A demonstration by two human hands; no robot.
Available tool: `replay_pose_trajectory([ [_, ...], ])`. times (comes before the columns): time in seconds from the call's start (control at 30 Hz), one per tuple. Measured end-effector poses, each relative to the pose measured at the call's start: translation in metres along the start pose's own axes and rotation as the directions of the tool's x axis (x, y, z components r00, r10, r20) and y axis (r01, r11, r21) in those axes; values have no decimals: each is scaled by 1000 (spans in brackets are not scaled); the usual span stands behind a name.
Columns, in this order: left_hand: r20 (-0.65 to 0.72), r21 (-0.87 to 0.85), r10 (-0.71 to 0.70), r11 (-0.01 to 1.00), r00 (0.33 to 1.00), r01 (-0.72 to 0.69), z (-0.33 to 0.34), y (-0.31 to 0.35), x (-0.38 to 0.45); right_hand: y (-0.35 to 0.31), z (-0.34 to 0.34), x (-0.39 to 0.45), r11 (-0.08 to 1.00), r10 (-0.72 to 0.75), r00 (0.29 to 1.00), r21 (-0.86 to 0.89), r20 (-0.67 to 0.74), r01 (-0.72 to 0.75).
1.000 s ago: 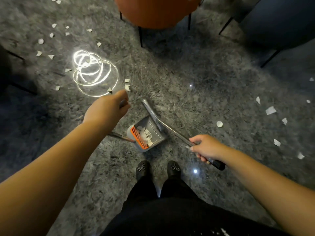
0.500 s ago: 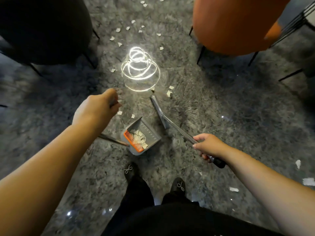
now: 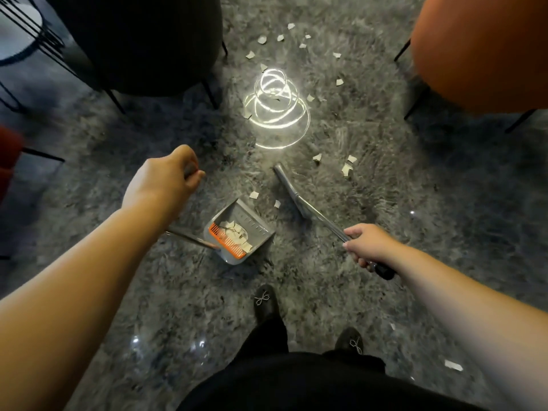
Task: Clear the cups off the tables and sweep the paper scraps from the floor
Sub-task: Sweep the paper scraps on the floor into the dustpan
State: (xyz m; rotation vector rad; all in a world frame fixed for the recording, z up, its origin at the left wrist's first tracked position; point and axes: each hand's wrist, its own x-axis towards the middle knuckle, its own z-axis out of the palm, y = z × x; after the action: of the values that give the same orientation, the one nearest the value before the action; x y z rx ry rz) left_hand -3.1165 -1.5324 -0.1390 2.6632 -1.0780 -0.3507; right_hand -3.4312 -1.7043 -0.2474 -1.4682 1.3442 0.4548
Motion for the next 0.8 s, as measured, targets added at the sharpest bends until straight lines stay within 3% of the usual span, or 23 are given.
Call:
replay_pose_trajectory([
  [0.33,-13,43,-3,999,1000,4,-1,-57,55,-92,46,62,974,-1,1000,-228,8,3],
  [0.63,-32,21,35,999,999,-35,3,-69,61,-125,65,30,985,63,978,-170,199,-28],
  [0.8,-36,18,32,999,999,-32,2,-72,57,-122,63,2,992,62,973,-125,221,-35],
])
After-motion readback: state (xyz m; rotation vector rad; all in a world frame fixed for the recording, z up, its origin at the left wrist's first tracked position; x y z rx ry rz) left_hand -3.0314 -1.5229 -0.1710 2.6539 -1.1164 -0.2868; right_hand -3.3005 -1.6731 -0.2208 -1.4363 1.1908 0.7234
